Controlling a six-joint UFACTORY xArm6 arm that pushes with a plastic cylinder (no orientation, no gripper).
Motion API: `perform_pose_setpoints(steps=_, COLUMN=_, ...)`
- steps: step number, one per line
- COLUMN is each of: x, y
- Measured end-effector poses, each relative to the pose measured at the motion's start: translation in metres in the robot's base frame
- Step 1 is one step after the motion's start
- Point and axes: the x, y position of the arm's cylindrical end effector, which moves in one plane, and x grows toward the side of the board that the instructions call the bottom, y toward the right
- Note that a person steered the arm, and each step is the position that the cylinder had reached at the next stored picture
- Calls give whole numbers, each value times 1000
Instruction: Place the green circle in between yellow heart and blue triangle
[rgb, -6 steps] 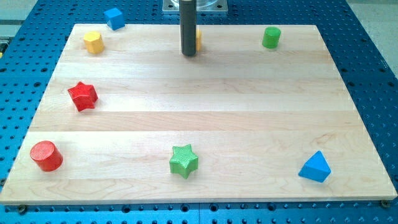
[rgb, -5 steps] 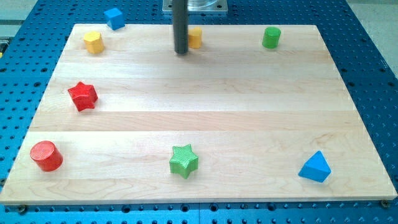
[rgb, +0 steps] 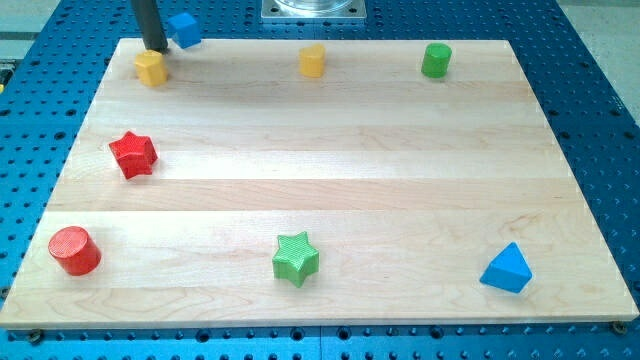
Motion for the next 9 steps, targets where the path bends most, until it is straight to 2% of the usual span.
perform_pose_setpoints(steps=1, x=31, y=45)
perform_pose_setpoints(steps=2, x=39, y=130)
perform_pose_setpoints(steps=3, x=77, y=138)
perform_pose_setpoints(steps=4, x=135, y=194)
perform_pose_setpoints(steps=5, x=139, y=351)
perform_pose_setpoints(steps=6, x=70, y=477)
perform_pose_setpoints(steps=7, x=5, y=467)
perform_pose_setpoints(steps=8, x=45, y=374)
perform_pose_setpoints(steps=9, x=139, y=307)
